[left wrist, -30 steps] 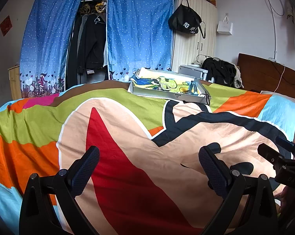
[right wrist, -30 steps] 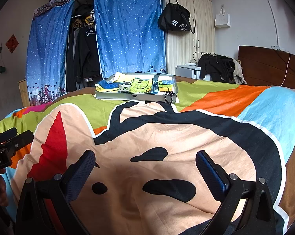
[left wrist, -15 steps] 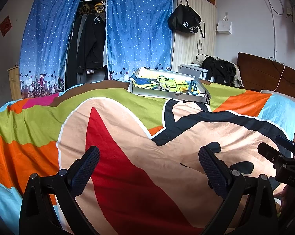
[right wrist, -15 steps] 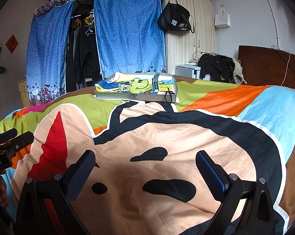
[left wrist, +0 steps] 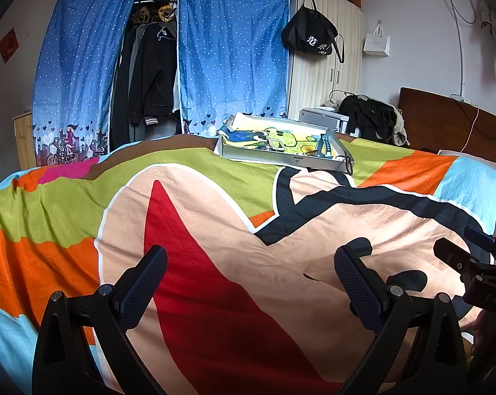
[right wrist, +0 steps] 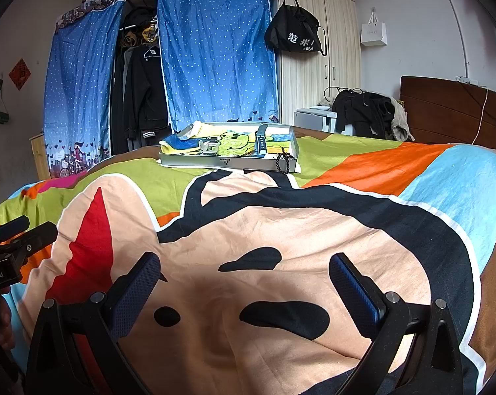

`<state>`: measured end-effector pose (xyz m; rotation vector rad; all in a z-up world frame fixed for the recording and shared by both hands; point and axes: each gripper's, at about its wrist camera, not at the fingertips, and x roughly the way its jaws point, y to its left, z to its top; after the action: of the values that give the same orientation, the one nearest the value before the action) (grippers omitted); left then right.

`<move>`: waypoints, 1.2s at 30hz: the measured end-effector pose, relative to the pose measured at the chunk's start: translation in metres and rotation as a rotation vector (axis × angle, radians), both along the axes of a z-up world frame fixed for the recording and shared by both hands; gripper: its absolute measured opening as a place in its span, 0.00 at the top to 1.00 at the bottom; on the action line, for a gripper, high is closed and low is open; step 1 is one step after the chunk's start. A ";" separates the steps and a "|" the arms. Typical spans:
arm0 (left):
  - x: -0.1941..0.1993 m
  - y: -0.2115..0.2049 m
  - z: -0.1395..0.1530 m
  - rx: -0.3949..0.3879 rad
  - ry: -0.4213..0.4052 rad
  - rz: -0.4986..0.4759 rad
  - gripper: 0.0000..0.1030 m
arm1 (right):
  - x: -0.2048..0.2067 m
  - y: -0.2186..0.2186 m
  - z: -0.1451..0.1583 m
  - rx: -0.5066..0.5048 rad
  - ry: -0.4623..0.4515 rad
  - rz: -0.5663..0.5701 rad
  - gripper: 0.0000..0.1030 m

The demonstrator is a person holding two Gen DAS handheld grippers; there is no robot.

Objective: Organize jewelry

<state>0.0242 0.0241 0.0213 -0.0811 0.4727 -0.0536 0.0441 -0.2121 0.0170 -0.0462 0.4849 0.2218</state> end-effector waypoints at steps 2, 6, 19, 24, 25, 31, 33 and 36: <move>0.000 0.000 0.000 0.000 0.001 -0.001 0.04 | 0.000 0.000 0.000 0.000 -0.001 -0.001 0.00; 0.000 0.000 -0.001 0.002 0.000 -0.004 0.04 | 0.000 0.000 0.000 0.000 -0.001 0.000 0.00; 0.000 0.001 -0.002 0.001 0.002 -0.007 0.04 | 0.000 0.000 0.000 0.001 0.000 -0.001 0.00; 0.000 0.003 -0.002 0.001 0.003 -0.010 0.04 | 0.000 0.000 0.000 0.001 0.000 -0.001 0.00; 0.000 0.003 -0.002 0.000 0.003 -0.010 0.04 | 0.000 0.000 0.000 0.001 0.001 -0.001 0.00; 0.000 0.003 -0.002 0.002 0.003 -0.011 0.04 | 0.000 0.000 0.000 0.000 0.001 -0.001 0.00; 0.000 0.003 -0.002 0.002 0.003 -0.011 0.04 | 0.000 0.000 0.000 0.001 0.001 -0.001 0.00; 0.000 0.003 -0.002 0.001 0.004 -0.011 0.04 | 0.000 0.000 0.000 0.002 0.003 -0.001 0.00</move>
<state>0.0241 0.0268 0.0195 -0.0778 0.4773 -0.0637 0.0441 -0.2124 0.0171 -0.0433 0.4873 0.2213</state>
